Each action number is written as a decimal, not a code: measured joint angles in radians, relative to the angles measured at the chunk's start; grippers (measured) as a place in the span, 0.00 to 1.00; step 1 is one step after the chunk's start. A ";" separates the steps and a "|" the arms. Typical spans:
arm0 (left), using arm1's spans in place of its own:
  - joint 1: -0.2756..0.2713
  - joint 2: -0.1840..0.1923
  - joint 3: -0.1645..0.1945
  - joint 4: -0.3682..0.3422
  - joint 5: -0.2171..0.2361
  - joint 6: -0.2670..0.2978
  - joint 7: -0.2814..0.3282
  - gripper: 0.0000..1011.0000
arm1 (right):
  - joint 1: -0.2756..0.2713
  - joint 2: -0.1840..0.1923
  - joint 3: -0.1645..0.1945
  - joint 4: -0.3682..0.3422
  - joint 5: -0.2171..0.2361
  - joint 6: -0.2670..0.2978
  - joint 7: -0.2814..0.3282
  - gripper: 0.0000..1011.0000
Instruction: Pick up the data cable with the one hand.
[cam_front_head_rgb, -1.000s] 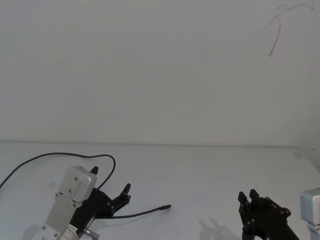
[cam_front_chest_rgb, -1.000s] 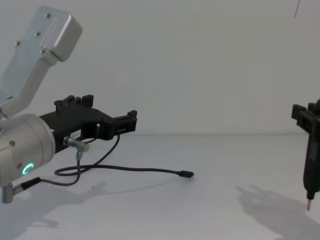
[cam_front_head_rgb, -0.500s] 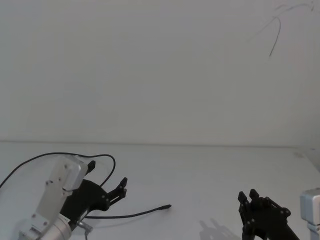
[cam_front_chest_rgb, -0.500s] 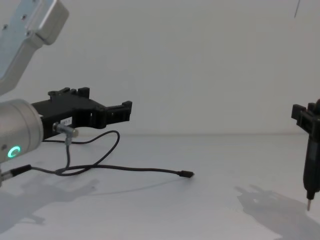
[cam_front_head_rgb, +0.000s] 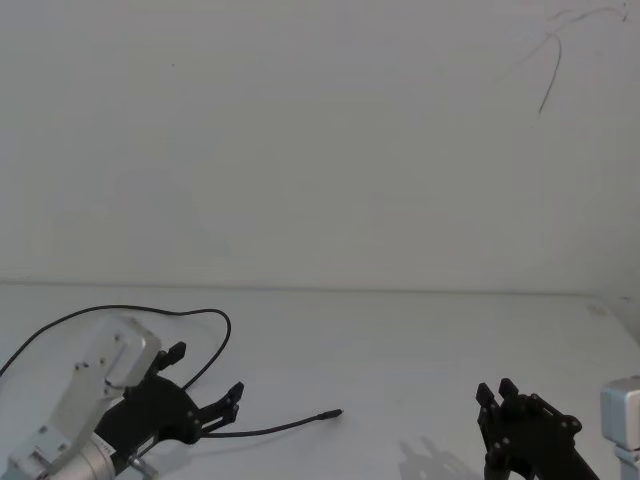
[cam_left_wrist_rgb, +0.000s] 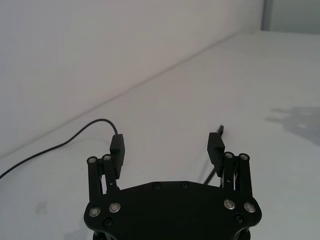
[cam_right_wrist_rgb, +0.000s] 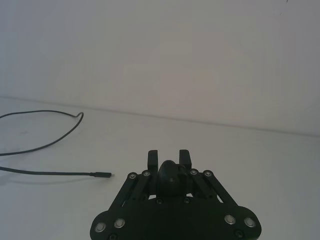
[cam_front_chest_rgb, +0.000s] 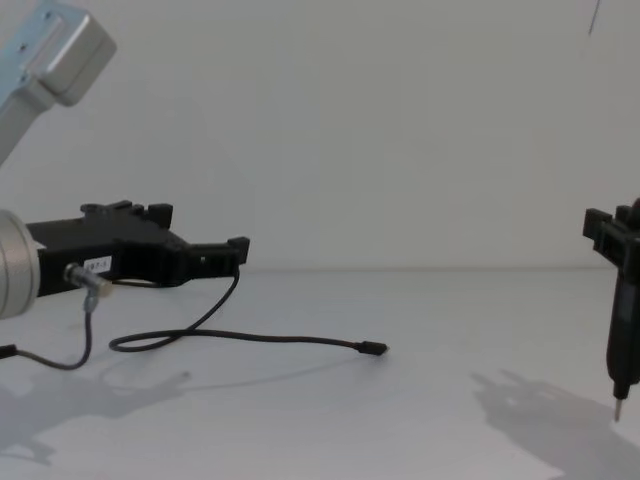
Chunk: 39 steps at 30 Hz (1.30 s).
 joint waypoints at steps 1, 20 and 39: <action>-0.001 0.004 0.000 0.000 0.000 0.002 -0.007 0.99 | 0.000 0.000 0.000 0.000 0.000 0.000 0.000 0.25; -0.049 0.066 0.043 0.064 0.027 0.021 -0.167 0.99 | 0.000 0.000 0.000 0.000 0.000 0.000 0.000 0.25; -0.150 0.048 0.103 0.199 0.088 -0.063 -0.300 0.99 | 0.000 0.000 0.000 0.000 0.000 0.000 0.000 0.25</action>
